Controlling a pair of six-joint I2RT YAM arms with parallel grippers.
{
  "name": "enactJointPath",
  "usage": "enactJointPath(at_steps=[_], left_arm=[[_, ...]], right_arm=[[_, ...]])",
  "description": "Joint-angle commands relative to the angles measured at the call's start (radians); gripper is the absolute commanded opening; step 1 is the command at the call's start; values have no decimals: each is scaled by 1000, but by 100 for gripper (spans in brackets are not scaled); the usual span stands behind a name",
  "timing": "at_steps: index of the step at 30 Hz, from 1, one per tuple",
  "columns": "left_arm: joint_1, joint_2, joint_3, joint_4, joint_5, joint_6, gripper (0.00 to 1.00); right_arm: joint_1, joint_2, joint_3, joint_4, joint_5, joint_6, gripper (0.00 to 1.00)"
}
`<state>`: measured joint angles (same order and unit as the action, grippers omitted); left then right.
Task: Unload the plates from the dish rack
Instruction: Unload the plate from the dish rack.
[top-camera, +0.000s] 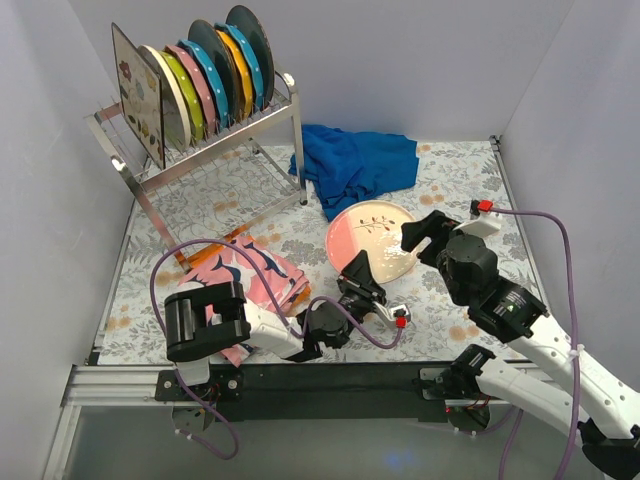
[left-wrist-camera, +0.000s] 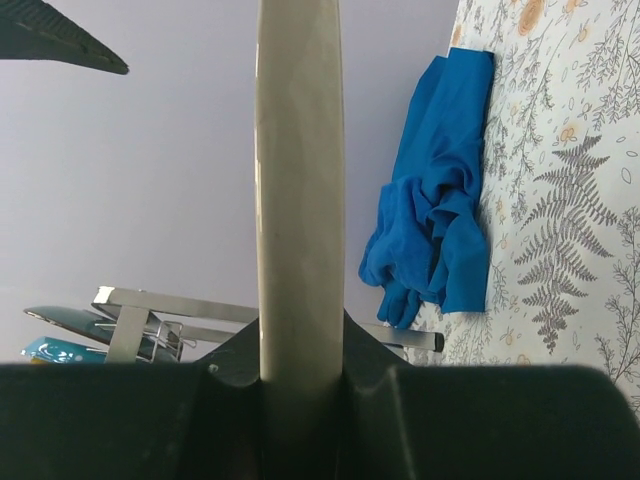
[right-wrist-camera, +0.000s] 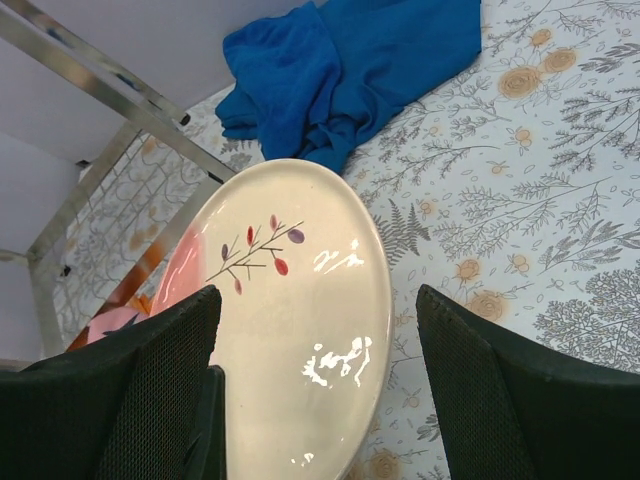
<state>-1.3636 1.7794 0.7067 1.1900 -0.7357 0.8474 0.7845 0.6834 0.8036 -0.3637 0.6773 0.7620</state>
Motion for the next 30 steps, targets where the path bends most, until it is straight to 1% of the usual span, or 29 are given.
enactJointPath(at_steps=[1,5,6,8,9,10,11,12,13,14,15,20,21,23,24,26,27,28,29,30], left_arm=[[-5,-35,7,643,-7,26,0],[-6,-52,8,645,-14,15,0],[-6,-57,11,645,-13,15,0],[-12,-70,10,643,-13,9,0],[-14,-75,8,643,-13,9,0],[-17,-77,8,645,-13,7,0],[-20,-80,7,645,-13,5,0],[-20,-80,7,643,-14,5,0],[-23,-80,2,643,-14,4,0],[-23,-78,-1,645,-14,2,0],[-23,-77,-1,645,-17,-4,0],[-25,-74,-7,643,-22,-18,0],[-25,-69,-6,645,-24,-18,0],[-26,-66,-6,643,-24,-16,0],[-26,-66,-4,645,-27,-16,0],[-26,-63,-6,645,-31,-24,0],[-26,-61,-6,645,-33,-25,0],[-26,-57,-6,645,-40,-30,0],[-26,-52,-4,643,-48,-31,0],[-26,-46,3,645,-57,-30,0]], right_arm=[[-28,22,0,60,-7,-53,84],[-89,31,-29,92,-116,-56,84],[-108,33,-37,110,-168,-56,84],[-174,38,-63,130,-238,-58,84],[-201,42,-76,162,-336,-59,84],[-259,45,-98,178,-393,-59,83],[-287,54,-110,199,-454,-59,82],[-313,59,-122,253,-579,-59,81],[-355,61,-136,284,-632,-59,79],[-369,65,-171,313,-669,-47,78],[-396,68,-184,353,-759,-43,77],[-458,102,-242,468,-922,-3,69],[-478,107,-266,486,-976,17,64],[-496,108,-285,528,-1015,36,58],[-513,108,-303,548,-1050,54,48],[-527,105,-322,594,-1082,74,36],[-537,107,-334,606,-1110,82,18],[-542,107,-337,614,-1122,103,7],[-547,108,-340,626,-1140,114,1],[-557,108,-351,638,-1151,128,1]])
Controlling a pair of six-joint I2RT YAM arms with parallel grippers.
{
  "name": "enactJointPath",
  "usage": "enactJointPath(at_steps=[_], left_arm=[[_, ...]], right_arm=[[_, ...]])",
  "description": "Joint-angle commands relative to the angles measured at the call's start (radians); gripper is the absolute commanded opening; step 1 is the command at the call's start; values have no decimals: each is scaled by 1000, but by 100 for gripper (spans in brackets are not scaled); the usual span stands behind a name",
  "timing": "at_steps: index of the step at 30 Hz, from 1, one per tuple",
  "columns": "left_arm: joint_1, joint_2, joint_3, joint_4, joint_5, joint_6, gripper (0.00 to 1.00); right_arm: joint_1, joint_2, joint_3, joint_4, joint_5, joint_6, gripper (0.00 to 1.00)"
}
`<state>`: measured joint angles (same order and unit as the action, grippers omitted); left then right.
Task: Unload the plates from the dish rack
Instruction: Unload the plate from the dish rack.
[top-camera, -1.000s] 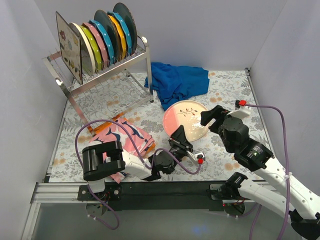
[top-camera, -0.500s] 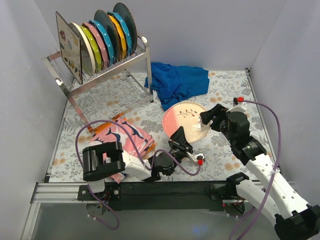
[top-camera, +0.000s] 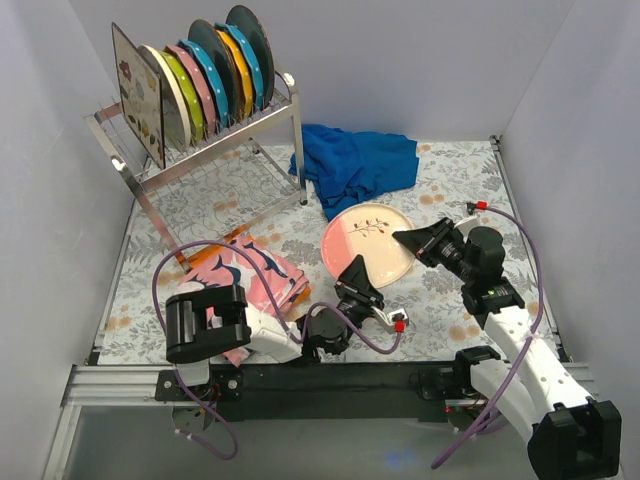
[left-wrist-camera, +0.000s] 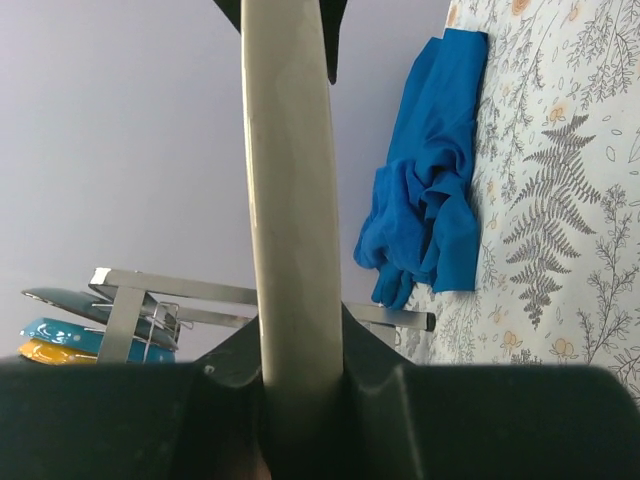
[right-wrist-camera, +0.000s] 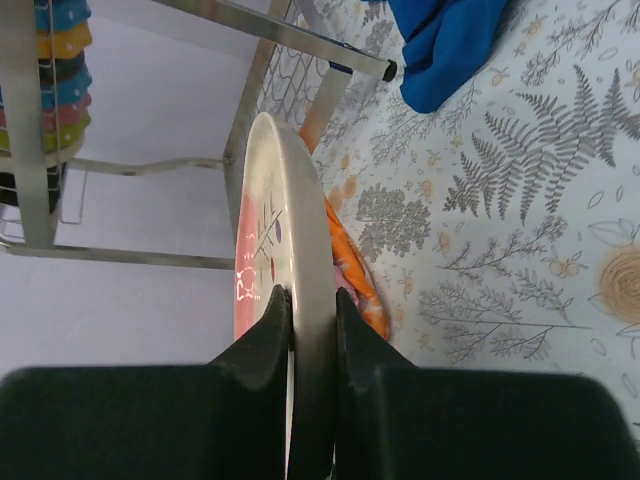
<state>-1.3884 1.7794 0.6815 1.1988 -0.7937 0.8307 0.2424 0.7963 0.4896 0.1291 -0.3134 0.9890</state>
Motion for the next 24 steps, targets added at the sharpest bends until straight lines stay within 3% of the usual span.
enactJointPath(at_steps=[1,2,3,6,9,12,19,23,24], left_arm=[[0,-26,33,636,-9,-7,0],[-1,-14,49,636,-28,2,3],[0,0,53,636,-35,7,18],[-1,51,69,636,-59,2,38],[-6,90,81,636,-78,-19,44],[-23,117,89,618,-98,-60,57],[-64,141,85,457,-133,-260,62],[-83,124,75,401,-148,-363,63],[-86,114,73,324,-148,-411,63]], right_arm=[[-20,-8,-43,165,-173,-78,1],[-26,-9,-51,206,-190,-61,1],[-29,-12,-58,224,-194,-47,1],[-37,-11,-57,274,-199,-20,1],[-46,-3,-43,297,-190,-15,1],[-67,17,-36,331,-171,-10,1],[-109,159,1,535,-213,62,1],[-152,213,43,550,-207,59,1],[-164,228,52,552,-204,59,1]])
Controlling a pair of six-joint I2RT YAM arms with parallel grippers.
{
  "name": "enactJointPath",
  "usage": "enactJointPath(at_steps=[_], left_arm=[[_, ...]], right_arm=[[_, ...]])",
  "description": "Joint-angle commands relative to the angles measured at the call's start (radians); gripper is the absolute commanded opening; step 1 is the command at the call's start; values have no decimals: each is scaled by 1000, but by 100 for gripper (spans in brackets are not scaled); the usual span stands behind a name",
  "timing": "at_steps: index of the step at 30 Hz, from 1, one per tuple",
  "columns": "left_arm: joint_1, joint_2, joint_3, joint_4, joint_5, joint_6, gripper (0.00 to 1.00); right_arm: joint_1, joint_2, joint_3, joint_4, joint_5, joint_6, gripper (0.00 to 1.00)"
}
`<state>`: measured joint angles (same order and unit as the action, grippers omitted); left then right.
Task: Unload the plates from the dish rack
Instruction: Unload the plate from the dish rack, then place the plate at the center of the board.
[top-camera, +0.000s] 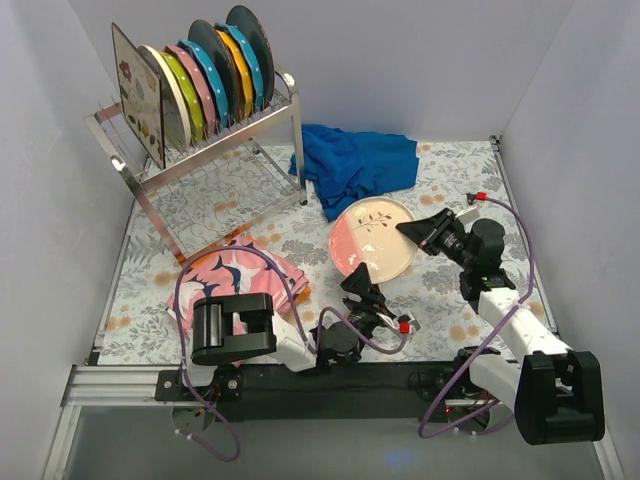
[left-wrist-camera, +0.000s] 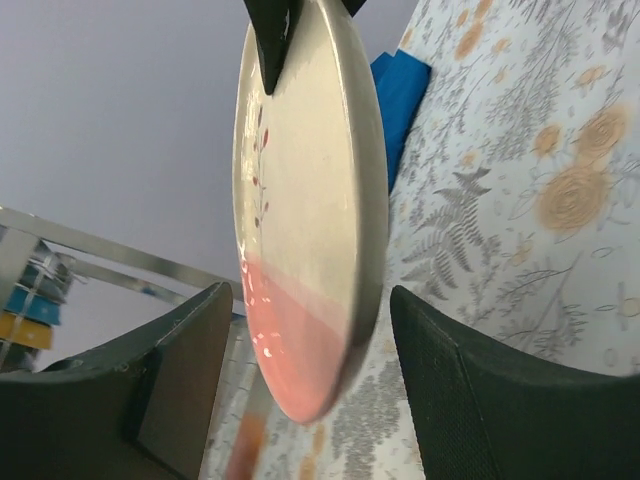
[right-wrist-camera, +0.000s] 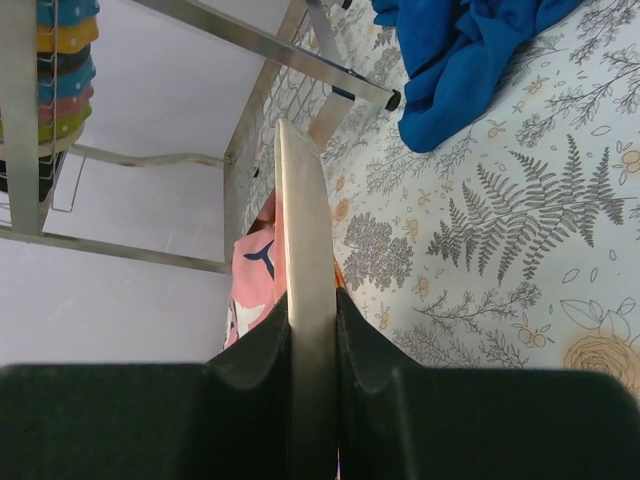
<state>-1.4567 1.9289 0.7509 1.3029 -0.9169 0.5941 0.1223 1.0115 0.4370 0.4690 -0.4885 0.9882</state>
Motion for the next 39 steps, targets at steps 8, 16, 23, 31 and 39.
enactJointPath(at_steps=[8,16,23,31,39], left_arm=[[-11,-347,-2,-529,263,-1007,67],[252,-579,-151,-737,809,-1574,69],[311,-688,-295,-594,736,-1547,69],[311,-737,-311,-608,676,-1565,70],[311,-699,-301,-611,665,-1559,70]], right_arm=[[-214,75,143,235,49,58,1],[-335,125,147,246,320,3,1],[-430,376,256,319,351,23,1],[-526,706,345,634,251,173,1],[-529,906,443,700,269,259,1]])
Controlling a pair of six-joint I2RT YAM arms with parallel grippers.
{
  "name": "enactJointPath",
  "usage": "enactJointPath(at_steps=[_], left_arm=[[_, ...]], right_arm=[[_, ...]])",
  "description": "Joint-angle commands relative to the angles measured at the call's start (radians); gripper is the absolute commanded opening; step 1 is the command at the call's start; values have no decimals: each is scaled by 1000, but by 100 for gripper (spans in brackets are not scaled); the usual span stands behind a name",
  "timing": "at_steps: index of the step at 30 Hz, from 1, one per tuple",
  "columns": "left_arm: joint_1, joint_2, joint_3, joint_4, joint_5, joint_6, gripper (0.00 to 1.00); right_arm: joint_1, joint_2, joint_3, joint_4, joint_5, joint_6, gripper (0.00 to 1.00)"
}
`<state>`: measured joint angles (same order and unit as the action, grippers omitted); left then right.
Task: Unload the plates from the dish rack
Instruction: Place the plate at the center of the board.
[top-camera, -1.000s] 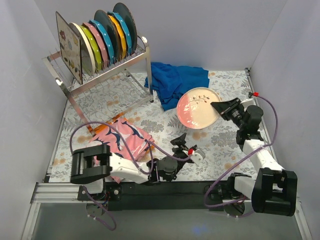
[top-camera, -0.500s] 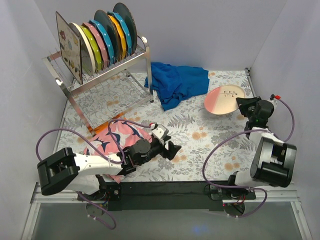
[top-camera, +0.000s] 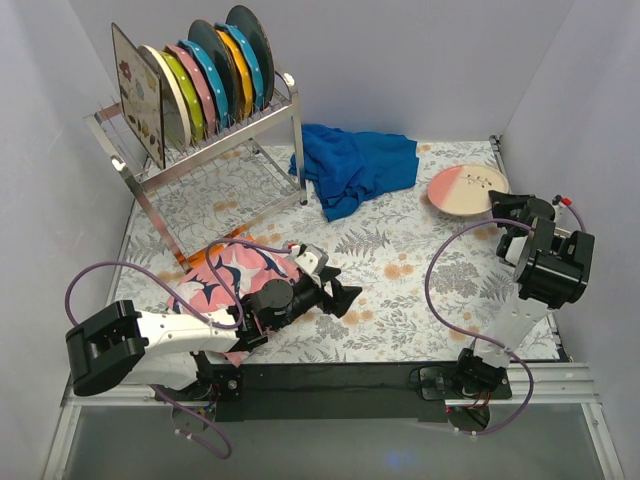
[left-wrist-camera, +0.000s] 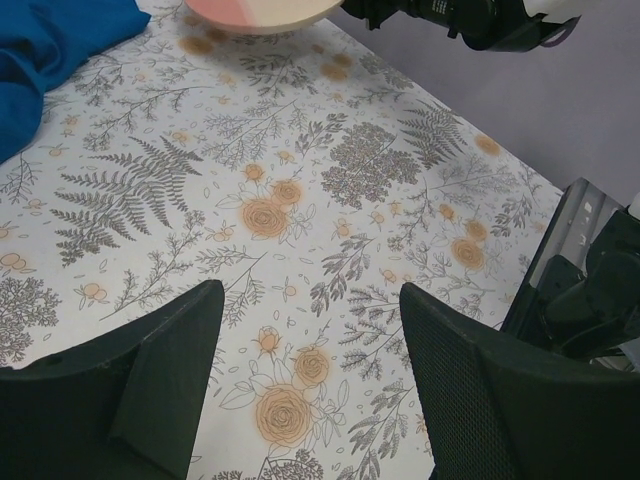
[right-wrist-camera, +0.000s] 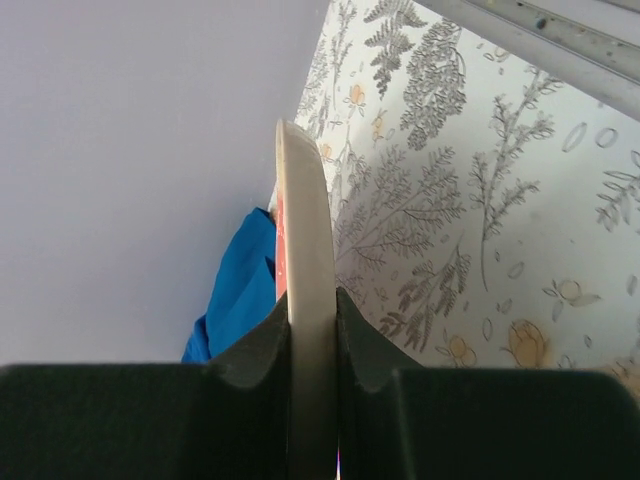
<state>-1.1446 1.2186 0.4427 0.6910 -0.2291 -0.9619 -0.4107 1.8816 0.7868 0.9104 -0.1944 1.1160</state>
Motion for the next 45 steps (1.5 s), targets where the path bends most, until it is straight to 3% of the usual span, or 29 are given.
enactJointPath(at_steps=[1,12,17,21,28,34,45], left_arm=[[-1,12,7,2,-19,-1,70],[-3,5,-1,4,-12,11,70],[-3,12,2,1,-21,22,70],[-4,2,1,1,-24,26,70],[-12,-22,-6,1,-29,31,70],[-14,-18,-7,-2,-59,34,70],[-21,-21,-1,-10,-79,48,70]], right_arm=[[4,51,103,263,-19,137,1],[16,211,296,190,-27,134,2],[44,223,299,134,6,127,15],[58,217,270,105,61,123,17],[69,206,249,27,105,122,32],[67,162,290,-316,111,55,40],[67,111,328,-656,176,-81,44]])
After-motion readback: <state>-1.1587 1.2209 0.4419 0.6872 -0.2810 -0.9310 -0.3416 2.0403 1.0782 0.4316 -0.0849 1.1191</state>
